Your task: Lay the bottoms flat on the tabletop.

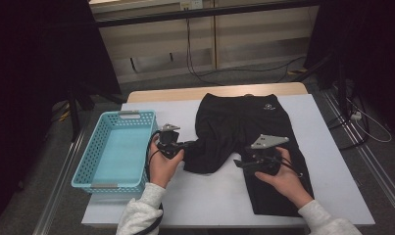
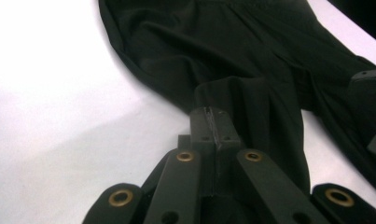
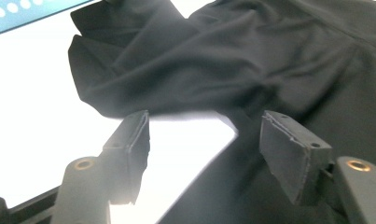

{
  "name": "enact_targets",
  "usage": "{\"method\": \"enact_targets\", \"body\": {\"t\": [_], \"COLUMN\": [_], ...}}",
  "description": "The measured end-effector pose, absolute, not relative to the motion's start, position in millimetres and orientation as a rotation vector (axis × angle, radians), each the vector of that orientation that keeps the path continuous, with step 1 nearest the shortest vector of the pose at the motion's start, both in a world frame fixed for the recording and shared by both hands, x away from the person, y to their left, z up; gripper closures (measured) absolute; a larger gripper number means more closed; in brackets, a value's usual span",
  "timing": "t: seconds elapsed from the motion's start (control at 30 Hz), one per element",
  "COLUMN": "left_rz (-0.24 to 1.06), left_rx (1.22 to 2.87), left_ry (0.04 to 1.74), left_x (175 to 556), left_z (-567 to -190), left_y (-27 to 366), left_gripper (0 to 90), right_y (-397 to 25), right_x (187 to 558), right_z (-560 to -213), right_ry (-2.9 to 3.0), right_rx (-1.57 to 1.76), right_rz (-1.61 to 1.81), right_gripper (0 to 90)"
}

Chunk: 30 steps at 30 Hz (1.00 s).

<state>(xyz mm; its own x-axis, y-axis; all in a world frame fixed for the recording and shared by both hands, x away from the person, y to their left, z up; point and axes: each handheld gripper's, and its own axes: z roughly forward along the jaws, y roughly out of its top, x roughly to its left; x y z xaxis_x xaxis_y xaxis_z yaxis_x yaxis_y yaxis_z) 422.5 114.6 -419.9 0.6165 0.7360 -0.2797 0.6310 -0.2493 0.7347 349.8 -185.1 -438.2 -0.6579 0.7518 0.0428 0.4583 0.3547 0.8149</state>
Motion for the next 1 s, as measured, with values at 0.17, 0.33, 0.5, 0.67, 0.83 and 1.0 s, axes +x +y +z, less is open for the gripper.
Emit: {"method": "enact_targets", "body": {"t": [0.17,0.33,0.5,0.67,0.83,1.0], "left_rz": [0.156,0.154,0.155,0.157,0.163,0.157], "left_rx": [1.967,1.969,1.966,1.964,1.955,1.968], "left_ry": [1.091,1.105,1.109,1.105,1.102,1.103], "left_x": [422.5,421.7,420.4,419.8,420.1,421.4], "left_z": [-422.4,-424.6,-424.3,-422.4,-421.3,-427.5], "left_y": [115.3,117.2,117.6,118.1,119.7,114.6], "left_gripper": [90.0,90.0,90.0,90.0,90.0,90.0], "right_y": [-152.6,-121.1,-95.0,-96.7,-125.9,-160.3], "right_x": [359.4,364.5,366.2,365.0,363.4,364.3], "right_z": [-436.0,-442.2,-455.7,-458.5,-446.5,-440.7], "right_ry": [2.317,2.388,2.468,2.509,2.52,2.45], "right_rx": [1.04,0.974,0.925,0.864,0.875,0.941], "right_rz": [1.301,1.289,1.174,1.093,1.109,1.094], "right_gripper": [47.8,54.0,58.9,88.5,89.0,87.6]}}
